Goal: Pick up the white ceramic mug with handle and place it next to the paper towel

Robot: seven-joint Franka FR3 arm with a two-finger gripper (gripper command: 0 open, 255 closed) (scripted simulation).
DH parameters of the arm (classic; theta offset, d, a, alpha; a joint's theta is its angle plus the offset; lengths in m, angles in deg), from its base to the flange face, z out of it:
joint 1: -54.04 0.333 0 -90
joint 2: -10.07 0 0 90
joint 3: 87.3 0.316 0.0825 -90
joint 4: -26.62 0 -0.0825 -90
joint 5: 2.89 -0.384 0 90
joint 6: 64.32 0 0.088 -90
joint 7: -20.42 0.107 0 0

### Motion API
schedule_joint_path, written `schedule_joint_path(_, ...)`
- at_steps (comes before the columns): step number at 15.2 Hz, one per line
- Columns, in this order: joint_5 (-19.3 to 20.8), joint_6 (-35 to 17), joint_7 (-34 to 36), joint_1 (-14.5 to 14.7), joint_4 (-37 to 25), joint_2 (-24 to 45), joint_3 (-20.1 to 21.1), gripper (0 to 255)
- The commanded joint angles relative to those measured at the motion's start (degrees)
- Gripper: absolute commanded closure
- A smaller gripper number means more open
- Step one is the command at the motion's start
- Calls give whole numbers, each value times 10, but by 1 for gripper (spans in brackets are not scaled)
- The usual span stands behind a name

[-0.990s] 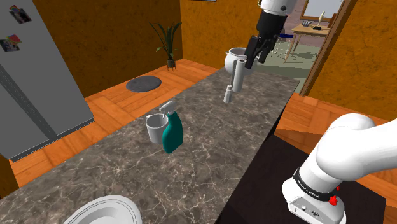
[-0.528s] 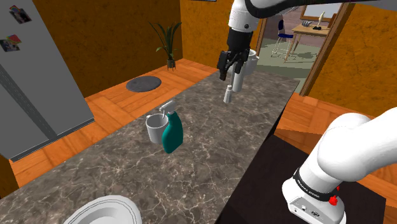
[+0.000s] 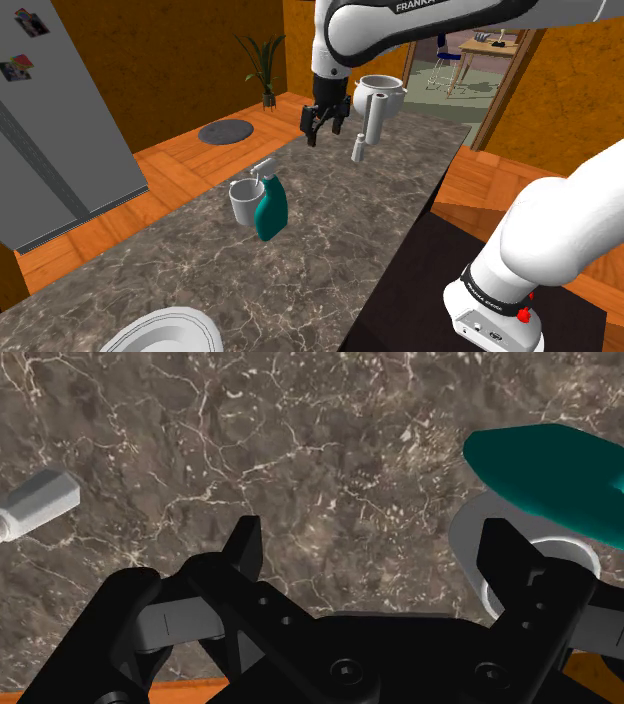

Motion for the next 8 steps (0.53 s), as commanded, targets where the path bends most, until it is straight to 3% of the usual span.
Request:
schedule_joint_path(1, 4, -19, 15, 3, -15, 39, 12, 0)
schedule_joint_path(8, 39, -59, 73, 21, -103, 187, 47, 0)
